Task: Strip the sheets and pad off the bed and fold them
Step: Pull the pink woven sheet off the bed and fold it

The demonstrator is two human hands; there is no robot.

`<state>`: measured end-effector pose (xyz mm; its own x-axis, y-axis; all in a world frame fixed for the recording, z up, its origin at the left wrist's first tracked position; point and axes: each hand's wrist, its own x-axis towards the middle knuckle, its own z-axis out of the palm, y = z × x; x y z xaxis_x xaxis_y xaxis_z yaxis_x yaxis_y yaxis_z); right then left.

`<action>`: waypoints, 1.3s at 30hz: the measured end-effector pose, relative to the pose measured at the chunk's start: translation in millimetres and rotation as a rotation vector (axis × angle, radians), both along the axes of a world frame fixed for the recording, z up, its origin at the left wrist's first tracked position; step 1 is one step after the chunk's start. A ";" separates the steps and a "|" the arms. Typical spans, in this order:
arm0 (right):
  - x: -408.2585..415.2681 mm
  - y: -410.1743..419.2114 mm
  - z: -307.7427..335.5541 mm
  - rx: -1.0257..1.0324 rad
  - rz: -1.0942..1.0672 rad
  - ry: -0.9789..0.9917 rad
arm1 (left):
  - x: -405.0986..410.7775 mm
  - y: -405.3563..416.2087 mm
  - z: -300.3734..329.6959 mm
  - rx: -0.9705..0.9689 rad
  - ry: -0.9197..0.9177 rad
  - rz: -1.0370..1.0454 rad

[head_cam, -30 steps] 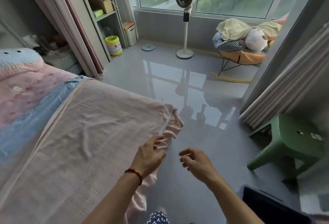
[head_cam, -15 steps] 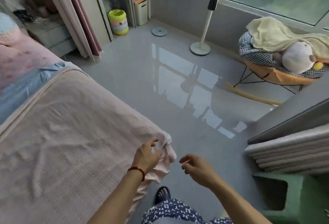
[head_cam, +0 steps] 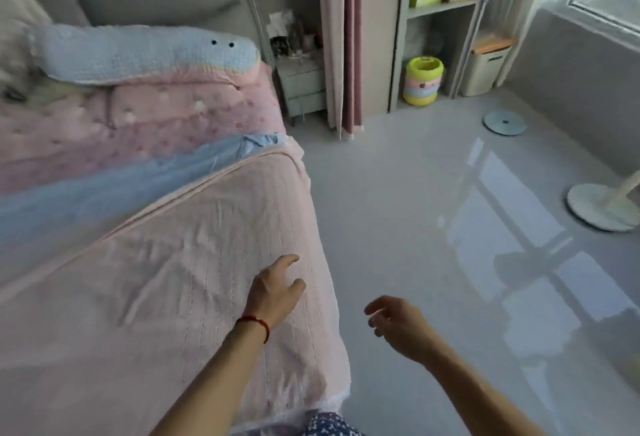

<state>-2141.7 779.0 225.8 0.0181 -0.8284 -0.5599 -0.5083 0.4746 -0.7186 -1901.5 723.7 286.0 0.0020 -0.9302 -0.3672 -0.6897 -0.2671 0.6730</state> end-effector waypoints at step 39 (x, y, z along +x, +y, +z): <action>289.7 -865.3 -218.2 -0.038 1.069 0.372 | 164.6 -552.5 -123.7 0.365 -0.060 0.649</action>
